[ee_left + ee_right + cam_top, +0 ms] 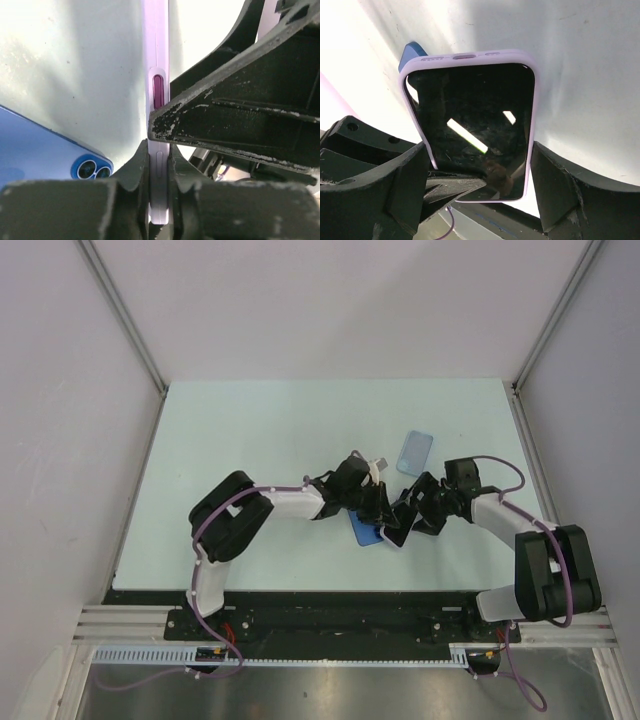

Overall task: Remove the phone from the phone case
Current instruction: Pick up the phone at the corner of the board, then remove the phone case from the phone.

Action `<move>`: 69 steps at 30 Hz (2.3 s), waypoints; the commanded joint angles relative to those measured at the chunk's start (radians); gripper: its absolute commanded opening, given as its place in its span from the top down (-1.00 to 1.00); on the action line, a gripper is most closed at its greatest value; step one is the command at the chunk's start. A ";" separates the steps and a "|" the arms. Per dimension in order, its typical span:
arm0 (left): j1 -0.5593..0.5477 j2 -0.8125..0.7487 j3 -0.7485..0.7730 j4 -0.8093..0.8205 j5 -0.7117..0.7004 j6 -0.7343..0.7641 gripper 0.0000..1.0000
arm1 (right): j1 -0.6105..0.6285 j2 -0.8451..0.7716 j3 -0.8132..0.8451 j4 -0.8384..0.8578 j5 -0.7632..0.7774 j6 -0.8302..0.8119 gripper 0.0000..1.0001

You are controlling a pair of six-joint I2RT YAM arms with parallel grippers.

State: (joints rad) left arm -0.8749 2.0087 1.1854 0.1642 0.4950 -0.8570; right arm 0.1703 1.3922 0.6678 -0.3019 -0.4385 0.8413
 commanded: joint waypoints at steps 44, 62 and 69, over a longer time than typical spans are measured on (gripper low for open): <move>0.157 -0.587 -0.360 0.675 0.089 -0.467 1.00 | -0.069 -0.248 0.015 0.907 -0.405 0.426 -0.36; 0.171 -0.588 -0.394 0.719 0.128 -0.484 1.00 | 0.011 -0.047 0.013 1.348 -0.342 0.709 0.48; 0.171 -0.582 -0.400 0.752 0.140 -0.494 1.00 | 0.038 0.010 0.013 1.474 -0.307 0.821 0.72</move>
State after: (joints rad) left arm -0.6968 1.4559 0.7715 0.7902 0.5907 -1.3525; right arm 0.1867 1.3975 0.6586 1.0309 -0.7864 1.5566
